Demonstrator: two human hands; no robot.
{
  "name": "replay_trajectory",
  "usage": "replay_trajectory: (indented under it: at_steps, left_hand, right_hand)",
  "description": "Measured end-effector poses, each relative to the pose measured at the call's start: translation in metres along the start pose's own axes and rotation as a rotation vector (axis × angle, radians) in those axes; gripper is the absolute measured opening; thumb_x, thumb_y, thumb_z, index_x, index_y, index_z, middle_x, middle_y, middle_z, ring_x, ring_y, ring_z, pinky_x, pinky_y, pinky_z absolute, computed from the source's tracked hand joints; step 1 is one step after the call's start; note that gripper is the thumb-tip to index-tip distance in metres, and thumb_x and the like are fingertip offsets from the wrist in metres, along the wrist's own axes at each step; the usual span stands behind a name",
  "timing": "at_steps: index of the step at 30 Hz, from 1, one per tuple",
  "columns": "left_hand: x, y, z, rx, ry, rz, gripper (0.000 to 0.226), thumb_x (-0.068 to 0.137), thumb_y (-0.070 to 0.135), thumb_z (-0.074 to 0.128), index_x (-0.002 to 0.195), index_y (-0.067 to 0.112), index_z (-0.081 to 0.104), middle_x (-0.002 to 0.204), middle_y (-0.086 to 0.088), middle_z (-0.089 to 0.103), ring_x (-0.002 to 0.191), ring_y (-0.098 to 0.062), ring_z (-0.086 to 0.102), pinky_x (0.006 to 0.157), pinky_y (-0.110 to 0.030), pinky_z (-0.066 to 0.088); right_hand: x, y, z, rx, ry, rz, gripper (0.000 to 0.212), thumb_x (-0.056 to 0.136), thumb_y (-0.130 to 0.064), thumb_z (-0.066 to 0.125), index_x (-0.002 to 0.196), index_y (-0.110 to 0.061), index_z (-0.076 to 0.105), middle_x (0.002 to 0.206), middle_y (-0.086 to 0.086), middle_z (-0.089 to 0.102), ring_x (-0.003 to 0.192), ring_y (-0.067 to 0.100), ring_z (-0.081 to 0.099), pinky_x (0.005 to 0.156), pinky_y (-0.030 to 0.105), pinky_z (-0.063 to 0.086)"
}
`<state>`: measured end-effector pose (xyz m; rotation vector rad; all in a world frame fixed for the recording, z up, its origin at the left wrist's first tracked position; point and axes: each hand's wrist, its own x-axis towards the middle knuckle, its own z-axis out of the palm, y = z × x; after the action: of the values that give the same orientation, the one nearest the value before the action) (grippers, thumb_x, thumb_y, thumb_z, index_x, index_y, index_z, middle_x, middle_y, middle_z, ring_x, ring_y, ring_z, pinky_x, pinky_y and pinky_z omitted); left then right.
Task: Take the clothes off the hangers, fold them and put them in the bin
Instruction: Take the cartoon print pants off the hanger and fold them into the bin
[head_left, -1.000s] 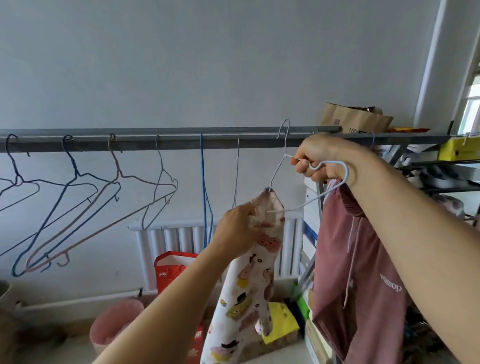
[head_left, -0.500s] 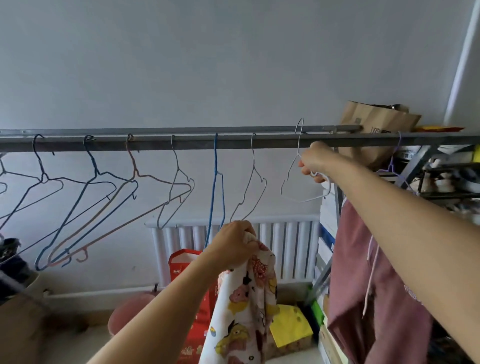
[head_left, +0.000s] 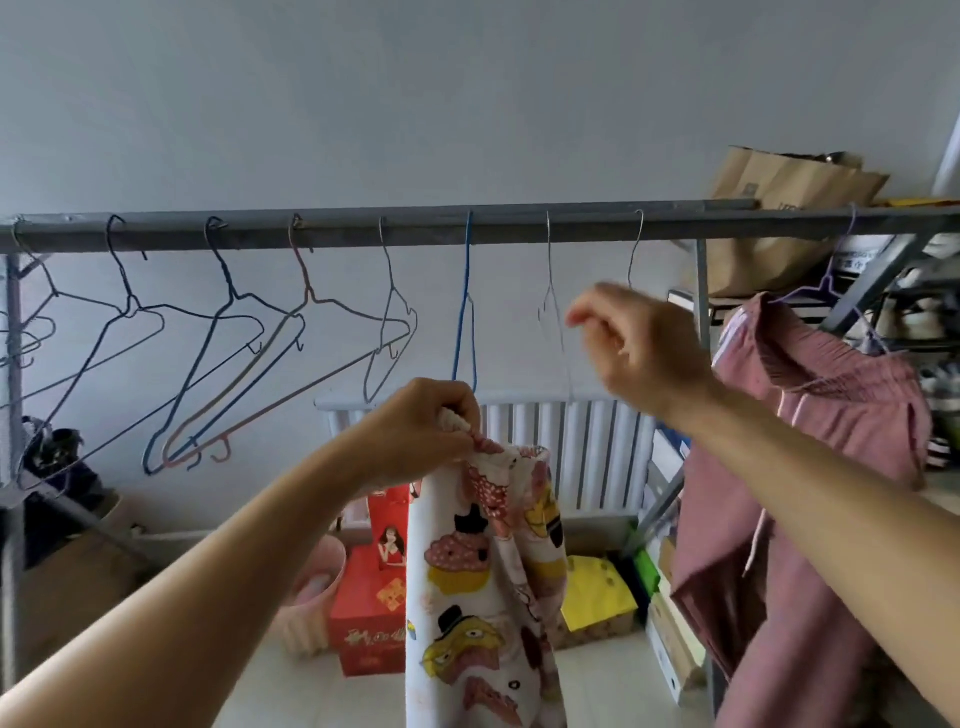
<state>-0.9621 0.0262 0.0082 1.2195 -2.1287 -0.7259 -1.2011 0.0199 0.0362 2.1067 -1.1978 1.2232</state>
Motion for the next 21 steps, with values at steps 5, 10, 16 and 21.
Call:
replay_trajectory:
  at_steps: [5,10,16,21]
  left_hand:
    - [-0.033,-0.009,-0.043,0.028,-0.051,0.134,0.020,0.080,-0.007,0.061,0.073,0.012,0.061,0.084,-0.021,0.063,0.071,-0.018,0.060,0.060,-0.030,0.049]
    - [-0.070,-0.040,-0.098,0.063,-0.009,0.114,0.026,0.081,-0.007,0.064,0.072,0.017,0.063,0.082,-0.011,0.067,0.076,-0.019,0.068,0.065,-0.032,0.055]
    - [-0.119,-0.088,-0.153,0.175,0.105,0.015,0.010,0.070,0.013,0.064,0.066,0.018,0.056,0.076,-0.017,0.062,0.078,-0.029,0.064,0.070,-0.046,0.054]
    - [-0.150,-0.101,-0.180,0.291,0.145,-0.027,0.032,0.066,0.043,0.064,0.071,0.013,0.057,0.073,-0.007,0.064,0.068,-0.020,0.062,0.057,-0.030,0.046]
  right_hand:
    - [-0.030,-0.075,0.021,0.270,-0.836,0.146,0.031,0.085,-0.015,0.057,0.110,-0.032,0.065,0.097,-0.008,0.058,0.097,0.011,0.058,0.087,0.025,0.044]
    - [-0.035,-0.100,0.050,0.149,-0.859,0.141,0.026,0.085,-0.066,0.053,0.096,-0.047,0.066,0.084,-0.005,0.063,0.085,0.013,0.054,0.089,0.035,0.038]
    - [-0.015,-0.157,0.067,0.182,-0.475,0.169,0.024,0.090,-0.053,0.057,0.091,-0.029,0.056,0.074,-0.013,0.056,0.076,0.013,0.056,0.072,0.027,0.035]
    - [0.004,-0.217,0.088,-0.142,-0.439,0.030,0.023,0.098,-0.038,0.045,0.113,-0.026,0.058,0.094,-0.003,0.063,0.099,0.021,0.057,0.094,0.036,0.030]
